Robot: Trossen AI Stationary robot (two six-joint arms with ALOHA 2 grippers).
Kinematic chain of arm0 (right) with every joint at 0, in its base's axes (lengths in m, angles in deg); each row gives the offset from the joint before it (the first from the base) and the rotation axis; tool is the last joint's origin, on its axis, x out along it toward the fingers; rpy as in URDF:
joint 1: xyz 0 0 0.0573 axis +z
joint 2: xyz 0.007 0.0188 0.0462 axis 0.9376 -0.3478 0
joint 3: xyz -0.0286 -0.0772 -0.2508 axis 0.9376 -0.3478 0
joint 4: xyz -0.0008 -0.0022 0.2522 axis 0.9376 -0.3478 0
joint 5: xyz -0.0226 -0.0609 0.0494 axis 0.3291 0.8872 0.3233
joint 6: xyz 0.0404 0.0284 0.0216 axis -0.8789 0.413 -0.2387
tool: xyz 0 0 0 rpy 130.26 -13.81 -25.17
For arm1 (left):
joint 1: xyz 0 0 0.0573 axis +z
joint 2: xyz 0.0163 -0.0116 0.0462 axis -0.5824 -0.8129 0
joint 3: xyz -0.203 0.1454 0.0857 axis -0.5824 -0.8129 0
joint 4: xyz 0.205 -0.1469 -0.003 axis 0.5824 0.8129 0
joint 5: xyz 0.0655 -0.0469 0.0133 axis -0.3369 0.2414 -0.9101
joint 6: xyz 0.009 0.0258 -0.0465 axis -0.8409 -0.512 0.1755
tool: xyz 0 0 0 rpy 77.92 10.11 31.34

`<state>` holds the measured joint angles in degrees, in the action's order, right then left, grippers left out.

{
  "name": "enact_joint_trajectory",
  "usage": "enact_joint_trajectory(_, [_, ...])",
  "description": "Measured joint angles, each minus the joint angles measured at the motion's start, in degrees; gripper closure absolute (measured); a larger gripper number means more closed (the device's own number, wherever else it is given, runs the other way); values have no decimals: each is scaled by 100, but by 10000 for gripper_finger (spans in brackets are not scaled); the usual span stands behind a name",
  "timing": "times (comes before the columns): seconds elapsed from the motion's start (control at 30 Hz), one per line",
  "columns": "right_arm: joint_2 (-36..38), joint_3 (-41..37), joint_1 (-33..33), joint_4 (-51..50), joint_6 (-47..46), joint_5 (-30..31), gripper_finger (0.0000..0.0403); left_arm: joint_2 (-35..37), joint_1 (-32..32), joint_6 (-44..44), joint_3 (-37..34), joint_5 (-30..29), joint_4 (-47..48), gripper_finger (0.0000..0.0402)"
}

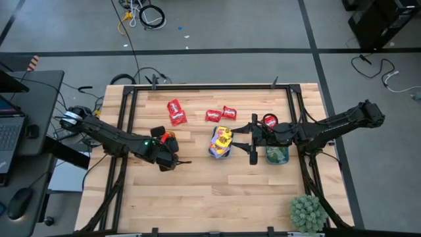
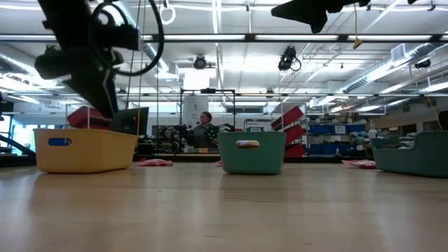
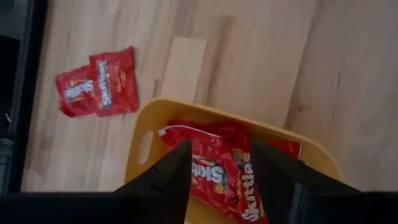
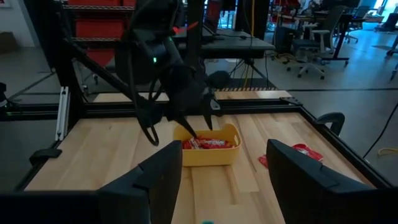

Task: Sort candy
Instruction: Put the red candy pack into the yellow bin

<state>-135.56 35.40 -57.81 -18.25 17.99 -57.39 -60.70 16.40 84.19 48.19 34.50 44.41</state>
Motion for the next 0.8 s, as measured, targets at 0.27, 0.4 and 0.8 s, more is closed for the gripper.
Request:
enact_joint_trajectory(0.27, [0,0,0,-212,0,-2,202,61,113,431,-169,20,145,315])
enact_joint_trajectory(0.4, [0,0,0,-260,0,-2,232,117,207,450,-601,43,-384,390])
enact_joint_trajectory(0.8, [-100,-2,-34,-387,-16,-7,377,1347,1021,-523,-1735,976,-2684,400])
